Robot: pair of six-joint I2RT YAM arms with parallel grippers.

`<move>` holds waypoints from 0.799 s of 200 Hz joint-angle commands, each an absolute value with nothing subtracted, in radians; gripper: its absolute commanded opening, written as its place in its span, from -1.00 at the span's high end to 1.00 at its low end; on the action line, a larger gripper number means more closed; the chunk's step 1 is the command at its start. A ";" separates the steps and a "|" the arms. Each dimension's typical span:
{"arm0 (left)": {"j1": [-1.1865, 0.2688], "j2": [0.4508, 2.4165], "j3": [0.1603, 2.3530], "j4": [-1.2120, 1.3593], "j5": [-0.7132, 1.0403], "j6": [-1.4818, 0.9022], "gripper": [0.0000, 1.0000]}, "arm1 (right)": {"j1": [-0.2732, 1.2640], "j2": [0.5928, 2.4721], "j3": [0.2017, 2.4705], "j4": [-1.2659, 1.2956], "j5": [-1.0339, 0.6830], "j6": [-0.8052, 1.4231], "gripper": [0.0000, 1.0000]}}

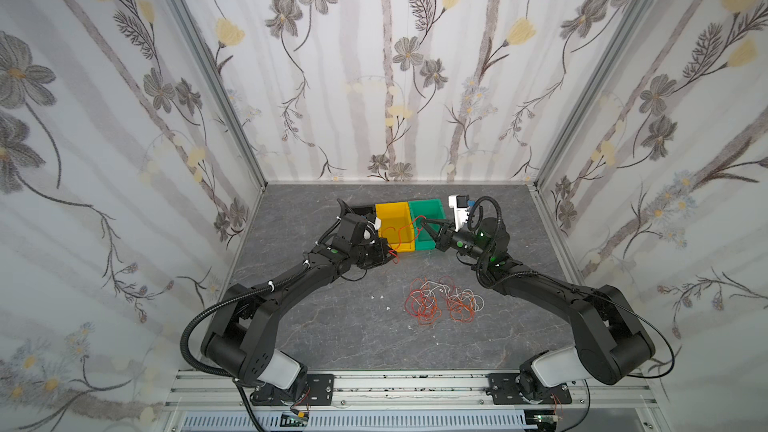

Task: Untangle the cables
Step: 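Carry the red wire over the green bin with both grippers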

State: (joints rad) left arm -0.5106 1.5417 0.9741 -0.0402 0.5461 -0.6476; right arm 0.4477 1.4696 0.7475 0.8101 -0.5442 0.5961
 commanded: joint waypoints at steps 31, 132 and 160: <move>-0.537 1.808 1.262 -0.062 0.594 -0.620 1.00 | 0.422 1.359 0.788 0.517 -0.445 0.487 1.00; -0.577 2.226 1.761 -0.201 0.591 -0.691 0.97 | 0.377 1.371 0.862 0.189 -0.136 0.327 1.00; -0.578 2.277 1.823 -0.246 0.574 -0.703 0.81 | 0.349 1.427 0.881 0.205 -0.146 0.360 1.00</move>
State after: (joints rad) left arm -0.5770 2.2440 1.7737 -0.2028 0.5938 -0.6819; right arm 0.3634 1.3960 0.8585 0.1905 -0.1532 0.3389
